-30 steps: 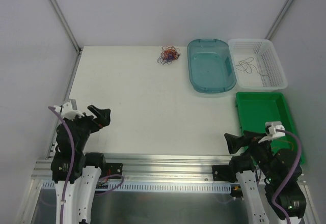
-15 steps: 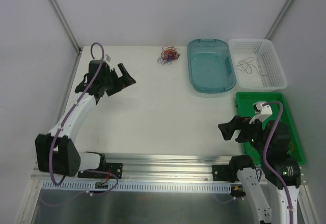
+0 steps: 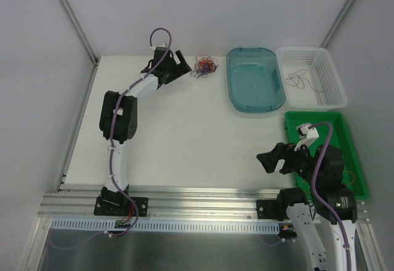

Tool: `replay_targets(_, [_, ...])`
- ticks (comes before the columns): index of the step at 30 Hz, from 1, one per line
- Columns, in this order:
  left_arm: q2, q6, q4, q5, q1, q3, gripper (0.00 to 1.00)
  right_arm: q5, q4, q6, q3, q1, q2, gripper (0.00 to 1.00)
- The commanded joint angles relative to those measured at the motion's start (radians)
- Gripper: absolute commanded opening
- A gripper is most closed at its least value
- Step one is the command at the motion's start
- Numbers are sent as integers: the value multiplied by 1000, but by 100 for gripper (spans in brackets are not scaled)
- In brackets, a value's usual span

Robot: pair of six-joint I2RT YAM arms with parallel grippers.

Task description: Untangle the cables

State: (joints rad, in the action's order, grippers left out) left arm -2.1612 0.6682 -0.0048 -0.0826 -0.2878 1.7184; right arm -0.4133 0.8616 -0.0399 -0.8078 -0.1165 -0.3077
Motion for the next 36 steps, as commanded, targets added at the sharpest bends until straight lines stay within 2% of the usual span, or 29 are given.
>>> replay_targets(1, [-123, 79, 112, 43, -11, 156, 90, -67, -76, 6, 21, -5, 13, 97])
replay_targets(6, [-296, 134, 195, 29, -13, 268, 86, -84, -95, 3, 32, -6, 9, 97])
replay_targets(14, [-439, 211, 356, -34, -16, 320, 70, -85, -107, -2, 67, -5, -2, 97])
replay_targets(17, [-491, 237, 387, -80, -19, 366, 58, -78, -108, -2, 70, -5, -4, 97])
replay_targets(20, [-508, 278, 388, -103, -31, 379, 38, -76, -107, 0, 68, -6, -7, 97])
replay_targets(21, [-506, 283, 388, -109, -37, 374, 25, -74, -105, 0, 70, -6, -7, 97])
replay_targets(22, [-503, 283, 393, -115, -39, 365, 18, -74, -104, -2, 67, -6, -5, 97])
replay_targets(24, [-470, 271, 405, -118, -43, 310, 0, -76, -104, -2, 67, -6, -4, 97])
replay_targets(28, [-326, 263, 521, -109, -44, 60, 0, -87, -96, 0, 61, -6, -2, 97])
replay_targets(29, [-248, 257, 546, -108, -42, -60, 0, -90, -93, 0, 59, -5, -4, 97])
replay_targets(30, [-208, 252, 552, -108, -45, -121, 0, -102, -95, 3, 56, -6, -5, 97])
replay_targets(31, [-166, 246, 560, -115, -47, -244, 0, -108, -95, 3, 56, -6, -14, 97])
replay_targets(34, [12, 228, 565, -138, -56, -444, 0, -134, -95, 5, 47, -6, -51, 97])
replay_targets(35, [109, 216, 565, -143, -69, -579, 0, -133, -78, 6, 42, -6, -65, 97])
replay_targets(36, [162, 212, 560, -143, -79, -648, 0, -124, -59, 20, 35, -6, -88, 97])
